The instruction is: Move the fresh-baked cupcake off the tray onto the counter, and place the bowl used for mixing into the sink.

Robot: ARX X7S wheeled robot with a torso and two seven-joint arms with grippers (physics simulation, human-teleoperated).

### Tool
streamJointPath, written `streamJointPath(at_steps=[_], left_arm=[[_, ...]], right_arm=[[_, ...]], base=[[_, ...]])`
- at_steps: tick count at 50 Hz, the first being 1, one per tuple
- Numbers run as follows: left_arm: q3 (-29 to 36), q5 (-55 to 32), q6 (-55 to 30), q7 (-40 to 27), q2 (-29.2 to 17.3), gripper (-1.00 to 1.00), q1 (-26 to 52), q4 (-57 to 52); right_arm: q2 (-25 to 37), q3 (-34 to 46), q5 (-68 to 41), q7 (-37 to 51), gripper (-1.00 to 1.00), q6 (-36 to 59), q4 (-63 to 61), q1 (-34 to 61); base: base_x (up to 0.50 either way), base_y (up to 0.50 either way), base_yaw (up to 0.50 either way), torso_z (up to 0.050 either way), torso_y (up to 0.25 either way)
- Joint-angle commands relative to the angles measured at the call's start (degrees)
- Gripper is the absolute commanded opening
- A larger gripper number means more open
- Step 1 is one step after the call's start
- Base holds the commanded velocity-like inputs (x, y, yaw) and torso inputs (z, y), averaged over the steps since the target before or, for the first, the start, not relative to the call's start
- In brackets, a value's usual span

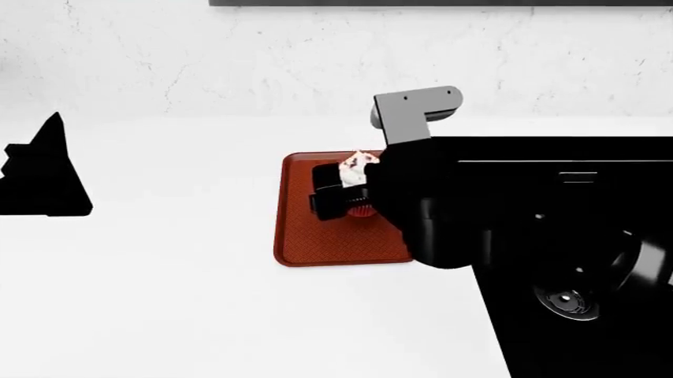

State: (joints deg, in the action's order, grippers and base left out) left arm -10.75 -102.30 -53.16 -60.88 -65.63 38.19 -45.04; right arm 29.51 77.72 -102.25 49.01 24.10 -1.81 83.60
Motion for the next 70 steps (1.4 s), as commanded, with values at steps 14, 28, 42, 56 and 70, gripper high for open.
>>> streamJointPath(at_steps=[14, 28, 42, 56, 70], left_arm=[[-0.49, 0.21, 0.08, 0.07, -0.09, 1.00, -0.70, -0.20], [0.76, -1.24, 0.34, -0.86, -0.88, 1.00, 1.43, -0.07], [-1.12, -1.85, 0.67, -1.17, -1.21, 1.00, -0.29, -0.60], [-2.17, -1.56, 0.70, -0.98, -0.94, 1.00, -1.69, -0.72], [-1.84, -1.17, 0.65, -0.92, -0.78, 1.00, -1.57, -0.68]], right_arm=[[3.32, -4.91, -6.47, 8.73, -1.00, 5.89, -12.71, 11.62], [5.63, -6.36, -14.47, 10.71, -1.00, 8.48, -21.61, 13.98], [9.24, -7.04, -22.03, 13.56, -1.00, 10.63, -28.04, 16.57], [8.05, -7.72, -28.37, 17.39, -1.00, 11.21, -32.45, 20.82], [7.79, -6.49, -28.87, 18.26, -1.00, 10.70, -35.19, 18.66]], base=[[0.00, 0.00, 0.00, 0.000, 0.000], [0.00, 0.00, 0.00, 0.000, 0.000], [0.00, 0.00, 0.00, 0.000, 0.000], [0.00, 0.00, 0.00, 0.000, 0.000], [0.00, 0.00, 0.00, 0.000, 0.000]])
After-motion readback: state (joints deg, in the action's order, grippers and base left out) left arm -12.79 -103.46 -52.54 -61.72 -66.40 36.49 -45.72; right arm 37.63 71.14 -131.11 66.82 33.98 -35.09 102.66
